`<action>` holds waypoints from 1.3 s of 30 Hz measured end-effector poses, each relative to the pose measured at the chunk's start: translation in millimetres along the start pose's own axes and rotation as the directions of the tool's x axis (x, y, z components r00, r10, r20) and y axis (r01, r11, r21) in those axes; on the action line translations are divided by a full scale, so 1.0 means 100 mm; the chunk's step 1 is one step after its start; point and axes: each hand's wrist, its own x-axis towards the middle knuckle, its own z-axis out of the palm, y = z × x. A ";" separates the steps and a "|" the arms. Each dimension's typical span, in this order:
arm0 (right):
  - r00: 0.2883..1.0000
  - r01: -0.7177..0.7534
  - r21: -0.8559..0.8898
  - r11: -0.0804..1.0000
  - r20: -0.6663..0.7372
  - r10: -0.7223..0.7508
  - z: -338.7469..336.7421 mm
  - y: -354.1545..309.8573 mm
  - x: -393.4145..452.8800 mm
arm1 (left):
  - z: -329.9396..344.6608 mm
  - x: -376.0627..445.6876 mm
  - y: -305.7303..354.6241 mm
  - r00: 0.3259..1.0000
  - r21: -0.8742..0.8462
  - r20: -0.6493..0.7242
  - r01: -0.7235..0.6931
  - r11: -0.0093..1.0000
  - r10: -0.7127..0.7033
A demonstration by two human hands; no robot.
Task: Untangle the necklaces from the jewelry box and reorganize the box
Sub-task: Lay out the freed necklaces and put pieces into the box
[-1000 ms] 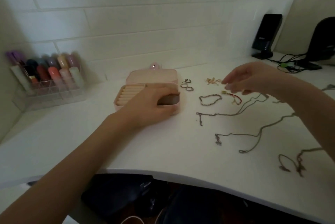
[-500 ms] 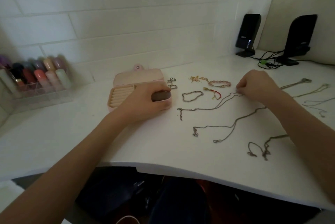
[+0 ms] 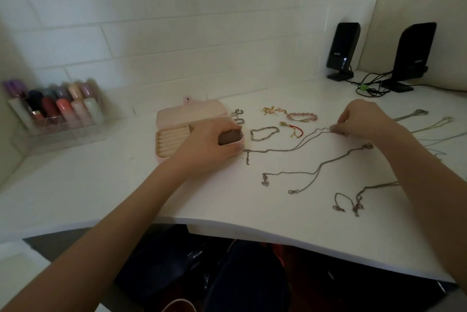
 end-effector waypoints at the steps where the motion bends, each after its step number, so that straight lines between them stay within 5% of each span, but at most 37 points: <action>1: 1.000 -0.006 -0.011 1.000 0.012 0.006 0.02 0.00 0.01 | 0.00 -0.01 0.01 1.000 0.000 -0.001 -0.003 1.000 0.003; 7: 0.999 -0.025 -0.085 0.996 0.038 0.028 0.09 -0.08 -0.01 | -0.02 -0.06 0.05 0.999 -0.007 0.033 0.017 1.000 -0.017; 10: 0.994 0.104 0.160 0.982 -0.036 -0.100 -0.05 -0.23 -0.17 | -0.05 -0.04 0.08 0.994 -0.050 0.029 0.108 0.993 -0.106; 13: 0.963 0.187 0.694 0.695 0.010 -0.269 -0.26 -0.50 -0.48 | -0.06 0.02 0.13 0.958 -0.260 -0.136 0.211 0.942 -0.252; 15: 0.905 0.181 0.856 0.484 0.048 -0.423 -0.30 -0.65 -0.62 | -0.01 0.09 0.26 0.960 -0.429 -0.102 0.193 0.882 -0.259; 20: 0.817 0.315 0.907 0.278 -0.110 -0.566 -0.35 -0.80 -0.72 | 0.27 0.27 0.59 0.968 -0.549 0.208 0.236 0.802 -0.142; 26: 0.921 0.098 0.995 -0.026 -0.100 -0.377 -0.39 -0.67 -0.62 | 0.31 0.20 0.55 0.957 -0.706 0.232 0.287 0.647 -0.172; 28: 0.937 0.087 0.995 0.051 -0.064 -0.343 -0.38 -0.65 -0.58 | 0.22 0.17 0.48 0.945 -0.729 0.224 0.324 0.603 -0.237; 33: 0.879 0.290 0.832 0.473 -0.036 -0.476 -0.22 -0.74 -0.63 | -0.10 0.23 0.41 0.916 -0.846 0.158 0.318 0.427 -0.369; 39: 0.735 0.544 0.594 0.593 0.003 -0.678 0.04 -1.05 -0.85 | -0.34 0.29 0.32 0.923 -0.853 0.103 0.273 0.444 -0.370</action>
